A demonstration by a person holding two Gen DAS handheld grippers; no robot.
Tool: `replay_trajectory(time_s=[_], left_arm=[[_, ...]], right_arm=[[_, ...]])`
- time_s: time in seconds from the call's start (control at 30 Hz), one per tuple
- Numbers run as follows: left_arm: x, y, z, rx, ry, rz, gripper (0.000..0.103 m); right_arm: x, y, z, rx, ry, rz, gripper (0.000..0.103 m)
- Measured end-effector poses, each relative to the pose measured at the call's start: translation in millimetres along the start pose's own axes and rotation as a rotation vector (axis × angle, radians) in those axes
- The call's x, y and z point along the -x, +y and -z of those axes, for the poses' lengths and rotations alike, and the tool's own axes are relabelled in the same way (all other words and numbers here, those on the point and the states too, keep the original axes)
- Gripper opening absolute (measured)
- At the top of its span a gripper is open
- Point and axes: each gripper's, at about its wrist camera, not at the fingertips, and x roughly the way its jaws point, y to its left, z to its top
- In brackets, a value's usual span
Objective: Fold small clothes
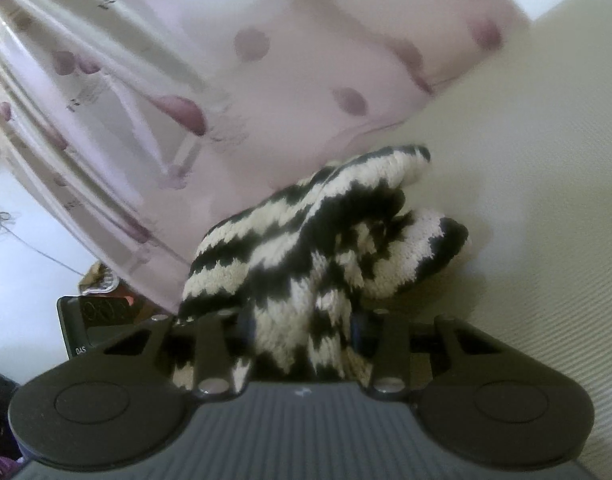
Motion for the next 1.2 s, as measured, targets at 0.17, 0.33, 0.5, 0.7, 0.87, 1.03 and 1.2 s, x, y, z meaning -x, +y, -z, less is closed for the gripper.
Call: replay_trajectory(time_s=[0.17, 0.33, 0.5, 0.7, 0.87, 1.03, 1.2], left_arm=[[49, 13, 10, 0.008, -0.013, -0.042, 0.069], [83, 25, 24, 0.004, -0.017, -0.083, 0.069], [103, 41, 36, 0.018, -0.005, -0.123, 0.069], [113, 57, 43, 0.043, 0.0, -0.157, 0.069], [114, 66, 46, 0.044, 0.007, -0.17, 0.069], [110, 72, 50, 0.049, 0.016, -0.176, 0.069], [106, 75, 52, 0.046, 0.019, -0.188, 0.07]], right_arm=[[-16, 32, 17, 0.0, 0.018, -0.047, 0.039], [-33, 55, 39, -0.001, 0.042, -0.08, 0.039], [-52, 64, 63, -0.025, 0.067, -0.09, 0.039], [-74, 71, 79, -0.038, 0.094, -0.088, 0.039], [-86, 74, 85, -0.039, 0.114, -0.075, 0.039], [-93, 73, 87, -0.039, 0.126, -0.051, 0.039], [-102, 72, 89, -0.038, 0.135, -0.029, 0.039]])
